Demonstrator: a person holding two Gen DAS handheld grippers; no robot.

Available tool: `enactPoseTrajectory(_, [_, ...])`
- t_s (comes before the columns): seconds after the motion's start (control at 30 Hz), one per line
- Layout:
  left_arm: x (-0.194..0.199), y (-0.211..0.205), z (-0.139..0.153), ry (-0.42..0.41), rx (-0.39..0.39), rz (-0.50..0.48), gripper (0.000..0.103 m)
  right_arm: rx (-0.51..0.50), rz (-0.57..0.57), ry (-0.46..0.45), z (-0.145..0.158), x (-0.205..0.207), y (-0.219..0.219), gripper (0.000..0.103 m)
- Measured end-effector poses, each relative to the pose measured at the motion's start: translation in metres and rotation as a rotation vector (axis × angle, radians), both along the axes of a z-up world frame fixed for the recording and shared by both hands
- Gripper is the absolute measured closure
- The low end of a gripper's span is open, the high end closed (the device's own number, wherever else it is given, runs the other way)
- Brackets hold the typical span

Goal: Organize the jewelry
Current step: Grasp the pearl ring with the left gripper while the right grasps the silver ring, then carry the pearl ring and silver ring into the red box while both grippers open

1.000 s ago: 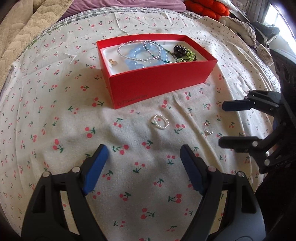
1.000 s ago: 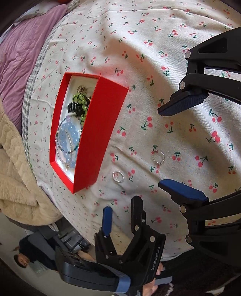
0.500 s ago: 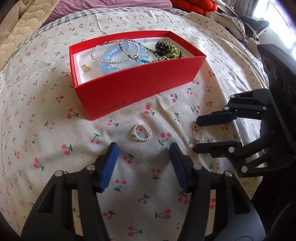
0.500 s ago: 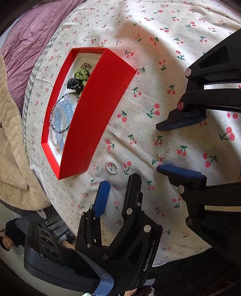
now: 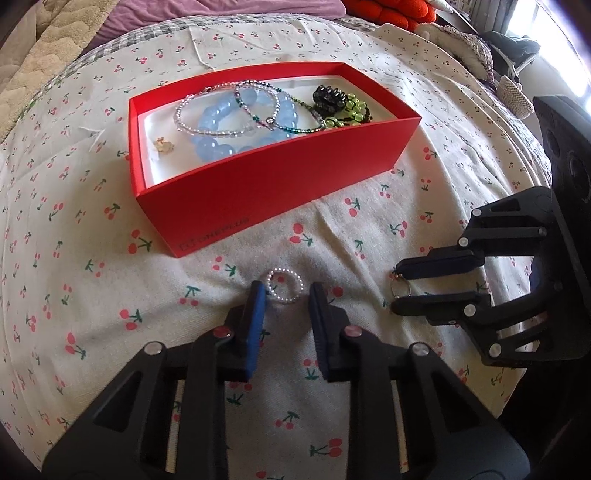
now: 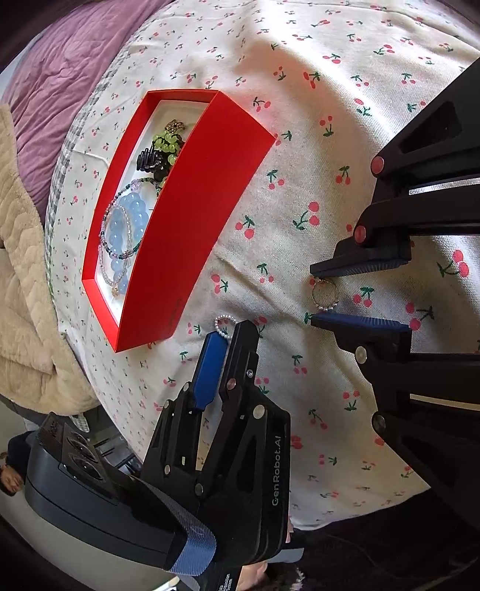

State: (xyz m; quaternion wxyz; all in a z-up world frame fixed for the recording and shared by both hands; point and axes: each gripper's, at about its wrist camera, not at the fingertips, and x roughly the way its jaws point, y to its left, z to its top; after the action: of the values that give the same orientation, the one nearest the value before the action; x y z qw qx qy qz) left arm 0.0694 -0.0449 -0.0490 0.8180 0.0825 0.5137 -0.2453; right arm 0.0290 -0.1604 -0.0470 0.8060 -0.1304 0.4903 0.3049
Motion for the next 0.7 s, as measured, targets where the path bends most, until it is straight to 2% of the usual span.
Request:
enactPoseTrajectory(0.13, [0.001,-0.002,0.0,0.0,0.007,0.007,0.095,-0.003,-0.001,-0.002,0.002,0.0,0.0,0.083])
enactPoseTrajectory(0.2, [0.001,-0.001,0.0,0.005,0.008,0.02,0.1,-0.004,-0.002,-0.003,0.002,-0.001,-0.001,0.083])
enactPoseTrajectory(0.7, [-0.005,0.008,0.019,-0.006,-0.03,0.049,0.1,0.03,-0.035,-0.019,0.019,0.0,-0.01,0.084])
